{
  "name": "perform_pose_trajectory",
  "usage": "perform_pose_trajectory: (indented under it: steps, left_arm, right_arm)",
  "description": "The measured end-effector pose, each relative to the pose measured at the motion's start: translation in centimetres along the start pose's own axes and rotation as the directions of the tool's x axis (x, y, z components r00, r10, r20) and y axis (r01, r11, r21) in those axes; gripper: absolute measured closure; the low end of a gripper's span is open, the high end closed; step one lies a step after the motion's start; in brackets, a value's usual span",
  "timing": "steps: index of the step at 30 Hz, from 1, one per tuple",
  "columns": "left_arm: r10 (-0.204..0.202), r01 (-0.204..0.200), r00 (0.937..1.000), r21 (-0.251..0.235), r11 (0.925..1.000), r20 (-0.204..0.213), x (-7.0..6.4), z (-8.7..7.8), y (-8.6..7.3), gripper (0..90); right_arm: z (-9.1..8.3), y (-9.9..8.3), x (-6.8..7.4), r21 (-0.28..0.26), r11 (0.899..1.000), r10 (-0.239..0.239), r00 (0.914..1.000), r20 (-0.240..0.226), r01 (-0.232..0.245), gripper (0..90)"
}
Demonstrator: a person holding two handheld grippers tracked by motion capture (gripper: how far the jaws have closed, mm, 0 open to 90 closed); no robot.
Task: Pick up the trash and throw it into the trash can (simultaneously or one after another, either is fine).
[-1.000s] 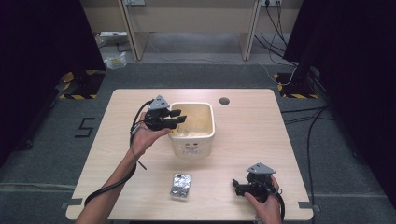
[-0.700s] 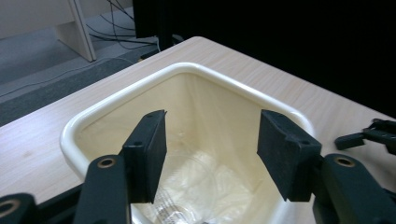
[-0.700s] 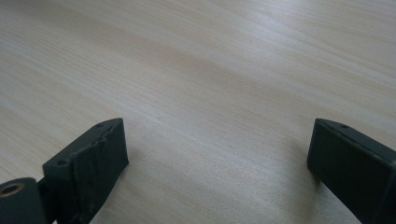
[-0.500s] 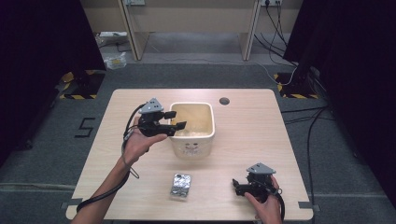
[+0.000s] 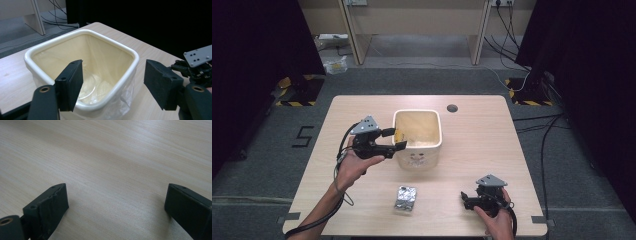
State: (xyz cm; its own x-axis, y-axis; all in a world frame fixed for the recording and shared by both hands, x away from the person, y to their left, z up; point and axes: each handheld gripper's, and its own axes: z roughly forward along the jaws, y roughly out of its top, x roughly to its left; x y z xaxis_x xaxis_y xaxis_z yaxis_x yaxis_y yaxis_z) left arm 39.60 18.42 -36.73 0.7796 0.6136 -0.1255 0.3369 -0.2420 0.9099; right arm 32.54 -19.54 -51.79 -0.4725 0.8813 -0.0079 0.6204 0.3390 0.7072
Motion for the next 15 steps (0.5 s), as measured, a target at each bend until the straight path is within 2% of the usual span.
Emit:
perform_pose_trajectory:
  steps: [15]
  left_arm:
    - [-0.012, 0.013, 0.9995, -0.027, 0.9996, 0.029, -1.5, -1.2, -2.3, 26.6]
  right_arm:
    - [0.0, 0.0, 0.0, 0.000, 1.000, 0.000, 1.0000, 0.000, 0.000, 5.3]
